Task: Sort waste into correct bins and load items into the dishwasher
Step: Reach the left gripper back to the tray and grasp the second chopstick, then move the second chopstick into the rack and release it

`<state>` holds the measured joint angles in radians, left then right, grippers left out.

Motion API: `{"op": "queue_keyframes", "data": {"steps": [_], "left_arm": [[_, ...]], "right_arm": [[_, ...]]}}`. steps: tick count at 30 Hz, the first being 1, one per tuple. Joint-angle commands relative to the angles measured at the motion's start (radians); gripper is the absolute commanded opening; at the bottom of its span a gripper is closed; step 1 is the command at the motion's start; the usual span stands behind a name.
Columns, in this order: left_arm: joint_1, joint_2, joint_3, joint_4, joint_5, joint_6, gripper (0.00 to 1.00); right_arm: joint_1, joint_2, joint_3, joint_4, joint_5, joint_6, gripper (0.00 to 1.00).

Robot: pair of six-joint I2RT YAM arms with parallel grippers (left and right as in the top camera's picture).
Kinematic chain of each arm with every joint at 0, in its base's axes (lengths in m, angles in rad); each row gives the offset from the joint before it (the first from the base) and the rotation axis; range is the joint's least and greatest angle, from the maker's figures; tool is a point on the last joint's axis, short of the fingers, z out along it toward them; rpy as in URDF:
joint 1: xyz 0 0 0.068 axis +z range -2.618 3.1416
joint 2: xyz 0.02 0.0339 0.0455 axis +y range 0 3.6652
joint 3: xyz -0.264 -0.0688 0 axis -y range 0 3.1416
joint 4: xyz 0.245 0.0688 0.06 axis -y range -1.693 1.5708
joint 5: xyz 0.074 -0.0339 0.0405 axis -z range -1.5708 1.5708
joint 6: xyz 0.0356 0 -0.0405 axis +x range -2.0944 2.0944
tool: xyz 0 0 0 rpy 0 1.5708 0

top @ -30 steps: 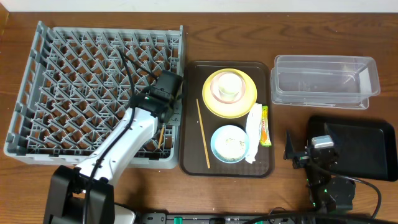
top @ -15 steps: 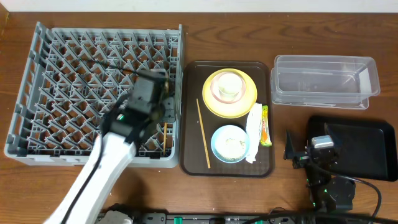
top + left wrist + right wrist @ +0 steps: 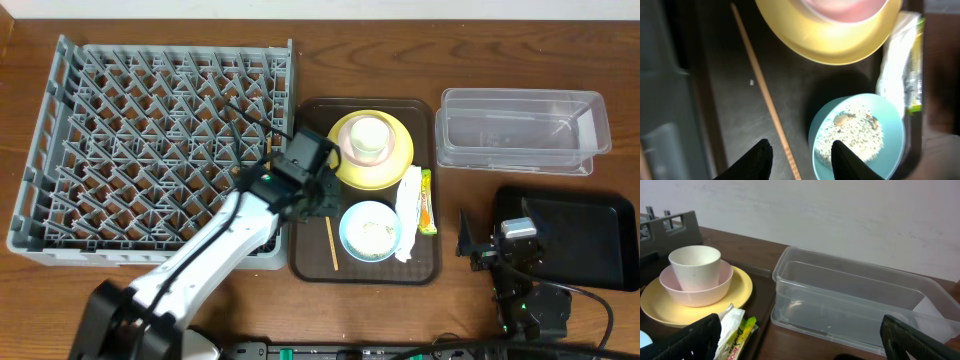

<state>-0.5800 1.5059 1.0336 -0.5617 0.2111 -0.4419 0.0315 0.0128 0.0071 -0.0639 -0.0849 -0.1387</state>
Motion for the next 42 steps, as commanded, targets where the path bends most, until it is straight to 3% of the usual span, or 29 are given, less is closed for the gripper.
{"op": "queue_keyframes", "data": {"steps": [1, 7, 21, 32, 36, 42], "left_arm": [[-0.031, 0.104, 0.002, 0.026, -0.050, -0.067, 0.42], [-0.042, 0.203, 0.002, 0.031, -0.119, -0.121, 0.35], [-0.050, 0.293, 0.002, 0.078, -0.175, -0.166, 0.33], [-0.090, 0.305, 0.001, 0.093, -0.192, -0.166, 0.24], [-0.117, 0.305, -0.008, 0.093, -0.293, -0.185, 0.24], [-0.118, 0.305, -0.018, 0.093, -0.302, -0.208, 0.24]], "right_arm": [[-0.002, -0.004, -0.002, -0.004, 0.006, 0.014, 0.99], [-0.002, -0.004, -0.002, -0.004, 0.006, 0.014, 0.99], [-0.002, -0.004, -0.002, -0.004, 0.006, 0.014, 0.99], [-0.002, -0.004, -0.002, -0.005, 0.006, 0.014, 0.99], [-0.002, -0.004, -0.002, -0.004, 0.006, 0.014, 0.99], [-0.002, -0.004, -0.002, -0.004, 0.006, 0.014, 0.99]]}}
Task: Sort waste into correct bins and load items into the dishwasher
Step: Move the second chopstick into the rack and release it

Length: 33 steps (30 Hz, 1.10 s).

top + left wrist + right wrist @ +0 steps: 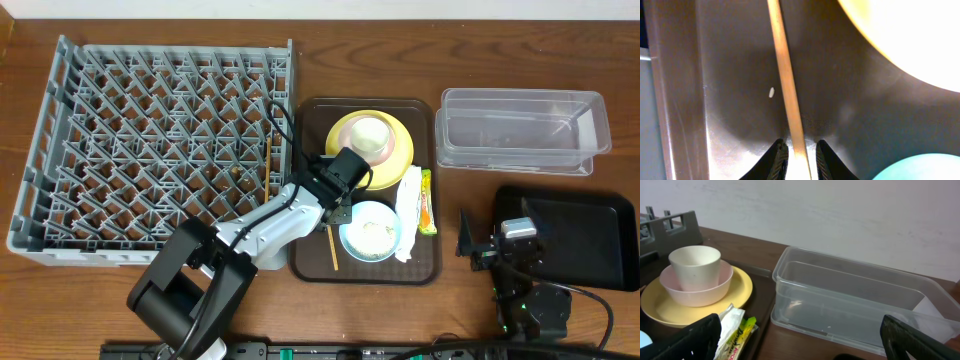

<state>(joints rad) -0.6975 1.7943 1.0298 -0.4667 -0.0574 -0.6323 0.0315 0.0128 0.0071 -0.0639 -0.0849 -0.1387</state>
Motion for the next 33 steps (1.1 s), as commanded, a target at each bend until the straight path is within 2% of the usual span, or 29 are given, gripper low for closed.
{"op": "queue_keyframes", "data": {"steps": [1, 7, 12, 16, 22, 26, 33], "left_arm": [[0.000, 0.016, -0.014, -0.002, -0.034, -0.018, 0.24], [0.000, 0.016, -0.063, 0.051, -0.033, -0.044, 0.23], [0.000, 0.016, -0.066, 0.054, -0.032, -0.043, 0.08], [0.007, -0.019, -0.042, 0.044, -0.033, -0.026, 0.08], [0.019, -0.315, 0.011, 0.034, -0.092, 0.145, 0.08], [0.083, -0.491, 0.011, -0.014, -0.094, 0.264, 0.07], [0.256, -0.462, 0.011, -0.112, -0.093, 0.330, 0.08]], "right_arm": [[-0.002, -0.004, -0.002, -0.004, 0.006, 0.014, 0.99], [-0.002, -0.004, -0.002, -0.005, 0.006, 0.014, 0.99], [-0.002, -0.004, -0.002, -0.005, 0.006, 0.014, 0.99], [-0.002, -0.004, -0.002, -0.004, 0.006, 0.014, 0.99], [-0.002, -0.004, -0.002, -0.004, 0.006, 0.014, 0.99], [-0.002, -0.004, -0.002, -0.004, 0.006, 0.014, 0.99], [-0.002, -0.004, -0.002, -0.004, 0.006, 0.014, 0.99]]}}
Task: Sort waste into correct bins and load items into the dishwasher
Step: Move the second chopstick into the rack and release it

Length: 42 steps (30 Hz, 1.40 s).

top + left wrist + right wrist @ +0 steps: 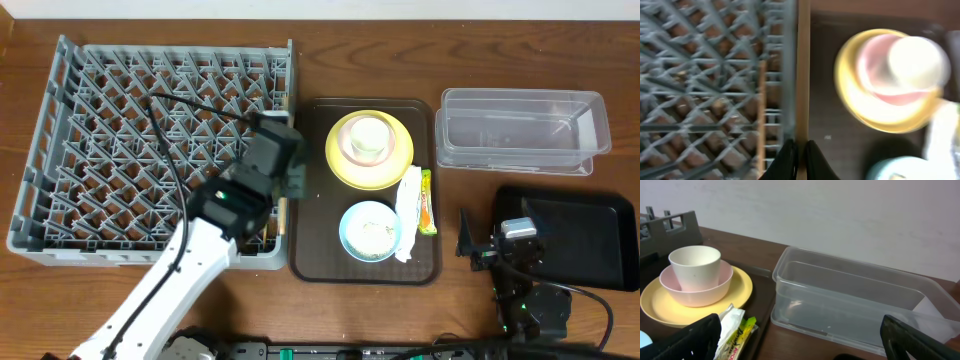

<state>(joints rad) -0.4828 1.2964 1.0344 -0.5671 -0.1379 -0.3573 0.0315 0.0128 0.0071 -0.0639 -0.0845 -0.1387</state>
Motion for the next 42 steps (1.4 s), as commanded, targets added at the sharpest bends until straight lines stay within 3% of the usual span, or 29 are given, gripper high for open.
{"op": "queue_keyframes", "data": {"steps": [1, 5, 35, 36, 38, 42], "left_arm": [[0.055, 0.051, 0.006, -0.012, -0.011, 0.060, 0.08], [0.087, 0.098, 0.006, -0.013, -0.008, 0.102, 0.08], [0.093, 0.232, -0.008, -0.026, 0.020, 0.103, 0.09], [0.093, 0.230, -0.007, -0.022, 0.020, 0.103, 0.13], [0.093, 0.228, -0.007, -0.011, 0.020, 0.103, 0.31], [0.093, 0.223, -0.007, 0.000, 0.020, 0.103, 0.44]], "right_arm": [[-0.002, -0.004, -0.002, -0.005, 0.005, 0.014, 0.99], [-0.002, -0.004, -0.002, -0.005, 0.005, 0.014, 0.99], [-0.002, -0.004, -0.002, -0.005, 0.005, 0.014, 0.99], [-0.002, -0.004, -0.002, -0.004, 0.005, 0.014, 0.99], [-0.002, -0.004, -0.002, -0.004, 0.005, 0.014, 0.99], [-0.002, -0.004, -0.002, -0.005, 0.005, 0.014, 0.99]]}}
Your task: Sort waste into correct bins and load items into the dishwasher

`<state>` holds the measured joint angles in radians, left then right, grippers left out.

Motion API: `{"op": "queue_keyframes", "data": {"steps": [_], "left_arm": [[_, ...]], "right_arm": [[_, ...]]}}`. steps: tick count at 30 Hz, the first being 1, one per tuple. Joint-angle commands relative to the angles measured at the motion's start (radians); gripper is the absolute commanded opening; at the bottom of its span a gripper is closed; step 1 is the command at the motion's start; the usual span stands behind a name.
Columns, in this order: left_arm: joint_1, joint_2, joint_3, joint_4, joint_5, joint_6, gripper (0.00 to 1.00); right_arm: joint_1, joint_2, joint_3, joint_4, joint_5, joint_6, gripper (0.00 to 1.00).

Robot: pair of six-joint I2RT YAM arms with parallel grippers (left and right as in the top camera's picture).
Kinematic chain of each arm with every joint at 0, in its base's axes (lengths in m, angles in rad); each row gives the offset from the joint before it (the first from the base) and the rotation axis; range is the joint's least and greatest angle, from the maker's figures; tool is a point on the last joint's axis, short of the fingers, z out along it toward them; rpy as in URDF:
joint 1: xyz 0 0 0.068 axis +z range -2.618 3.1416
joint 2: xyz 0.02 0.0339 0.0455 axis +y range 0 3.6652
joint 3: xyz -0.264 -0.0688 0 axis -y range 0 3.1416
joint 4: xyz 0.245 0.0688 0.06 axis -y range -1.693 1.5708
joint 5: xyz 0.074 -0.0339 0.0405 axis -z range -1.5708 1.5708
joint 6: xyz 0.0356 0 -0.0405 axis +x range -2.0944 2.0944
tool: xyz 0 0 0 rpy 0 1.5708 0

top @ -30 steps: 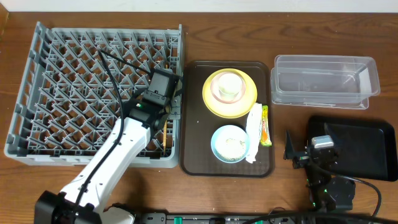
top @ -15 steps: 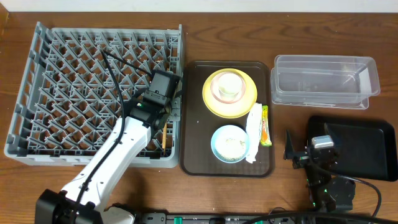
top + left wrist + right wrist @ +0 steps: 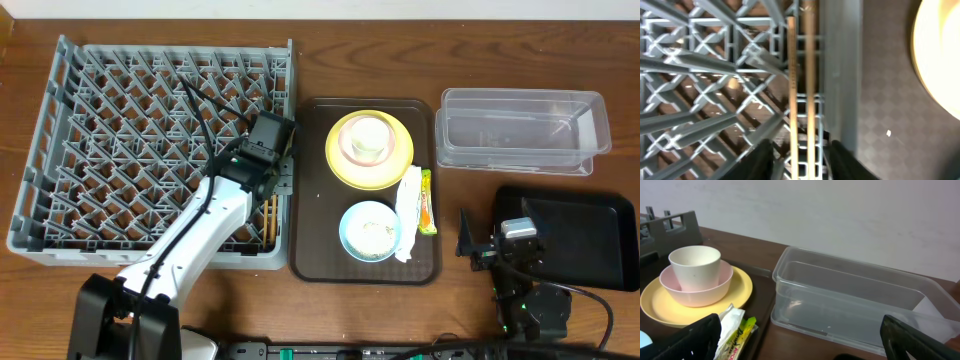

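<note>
Two wooden chopsticks (image 3: 810, 90) lie side by side in the grey dish rack (image 3: 150, 140), close to its right wall (image 3: 271, 215). My left gripper (image 3: 804, 156) hangs open just over them, one finger on each side, touching neither; it sits at the rack's right edge (image 3: 270, 165). On the brown tray (image 3: 312, 190) stand a yellow plate (image 3: 398, 160) carrying a pink bowl and white cup (image 3: 695, 260), and a blue bowl (image 3: 370, 230) with rice scraps. A white wrapper (image 3: 410, 210) and a green-orange packet (image 3: 427, 200) lie at the tray's right. My right gripper (image 3: 470, 240) rests open at the front right.
A clear plastic bin (image 3: 525, 130) stands at the back right, seen close in the right wrist view (image 3: 855, 300). A black bin (image 3: 580, 235) lies in front of it, beside the right arm's base.
My left gripper was shut on a chopstick above the rack's right wall. Now it is open and lower, and that chopstick lies in the rack beside the other one.
My left gripper hung open over the tray, above a chopstick beside the blue bowl. Then its fingers stood around that chopstick on the tray. Then it held the chopstick at the rack's edge, and now the chopstick lies in the rack. The right arm stayed still.
</note>
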<state>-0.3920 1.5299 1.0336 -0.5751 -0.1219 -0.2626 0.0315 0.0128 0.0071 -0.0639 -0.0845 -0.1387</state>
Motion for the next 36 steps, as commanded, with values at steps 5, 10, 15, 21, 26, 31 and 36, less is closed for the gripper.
{"op": "queue_keyframes", "data": {"steps": [5, 10, 15, 21, 26, 31, 36], "left_arm": [[0.003, -0.054, -0.003, 0.007, 0.005, 0.008, 0.44], [0.003, -0.189, -0.003, -0.019, 0.026, 0.008, 0.43], [0.003, -0.320, 0.034, -0.070, 0.212, 0.019, 0.40], [0.003, -0.264, 0.402, -0.416, 0.322, 0.019, 0.38], [-0.007, -0.213, 0.502, -0.509, 0.422, 0.019, 0.38], [-0.087, -0.163, 0.468, -0.541, 0.425, 0.019, 0.39], [-0.167, -0.104, 0.456, -0.542, 0.425, 0.019, 0.46]], "right_arm": [[-0.002, -0.004, -0.002, -0.004, 0.005, 0.014, 0.99], [-0.002, -0.004, -0.002, -0.004, 0.005, 0.014, 0.99], [-0.002, -0.004, -0.002, -0.005, 0.005, 0.014, 0.99], [-0.002, -0.004, -0.002, -0.004, 0.005, 0.014, 0.99], [-0.002, -0.004, -0.002, -0.004, 0.005, 0.014, 0.99], [-0.002, -0.004, -0.002, -0.004, 0.005, 0.014, 0.99], [-0.002, -0.004, -0.002, -0.004, 0.005, 0.014, 0.99]]}}
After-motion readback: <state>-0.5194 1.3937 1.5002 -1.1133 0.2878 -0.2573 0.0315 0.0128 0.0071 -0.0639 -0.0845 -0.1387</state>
